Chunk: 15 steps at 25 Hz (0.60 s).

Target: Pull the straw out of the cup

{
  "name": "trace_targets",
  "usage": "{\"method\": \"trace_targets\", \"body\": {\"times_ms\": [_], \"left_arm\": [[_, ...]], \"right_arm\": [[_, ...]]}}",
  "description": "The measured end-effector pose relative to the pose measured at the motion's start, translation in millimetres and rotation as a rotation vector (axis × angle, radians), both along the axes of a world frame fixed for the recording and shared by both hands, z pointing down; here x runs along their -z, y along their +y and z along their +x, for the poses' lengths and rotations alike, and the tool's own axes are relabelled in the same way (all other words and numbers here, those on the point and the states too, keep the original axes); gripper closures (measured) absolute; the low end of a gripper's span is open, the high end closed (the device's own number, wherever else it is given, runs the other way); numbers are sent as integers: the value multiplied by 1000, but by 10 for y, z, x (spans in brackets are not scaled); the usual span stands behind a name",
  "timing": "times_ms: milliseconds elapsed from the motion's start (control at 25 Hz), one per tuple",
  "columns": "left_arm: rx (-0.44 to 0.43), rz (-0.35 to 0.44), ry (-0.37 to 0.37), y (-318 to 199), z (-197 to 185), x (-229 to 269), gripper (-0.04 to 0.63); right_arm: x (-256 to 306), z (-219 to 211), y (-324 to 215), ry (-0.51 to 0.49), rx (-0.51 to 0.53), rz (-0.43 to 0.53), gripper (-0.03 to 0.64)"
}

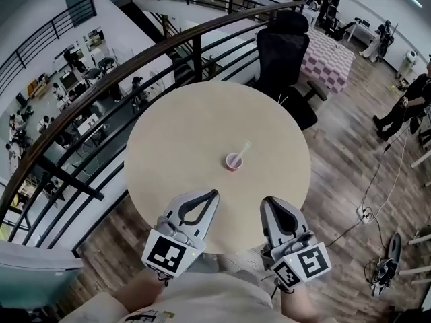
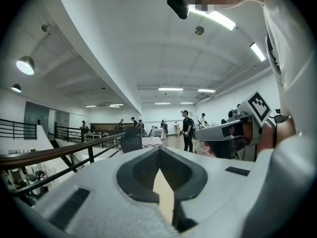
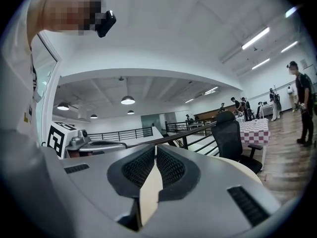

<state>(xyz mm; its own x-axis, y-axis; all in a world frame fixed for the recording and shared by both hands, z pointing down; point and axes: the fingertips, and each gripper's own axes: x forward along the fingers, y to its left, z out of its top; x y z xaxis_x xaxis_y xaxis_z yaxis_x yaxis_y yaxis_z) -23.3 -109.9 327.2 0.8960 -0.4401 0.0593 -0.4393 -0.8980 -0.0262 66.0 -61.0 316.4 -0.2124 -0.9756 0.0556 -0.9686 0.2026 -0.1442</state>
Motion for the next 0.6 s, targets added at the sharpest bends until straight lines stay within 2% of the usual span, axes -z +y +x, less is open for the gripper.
{"method": "trace_targets", "body": {"times_ms": [200,320,480,600], "left_arm": [[-34,-36,6,-129,46,-74,581],[-32,-63,15,-173,85,-132,581],[-24,-25,5,-260,120,-150,581],[9,-39,4,-324,145,-130,581]], "right_arm": [[-25,-21,-186,-6,0,-10,589],[-13,-1,-265,28,14,-11,589],[-50,75,-332,14,9,-25,589],[-123,154,-384,12,4,-52,589]]}}
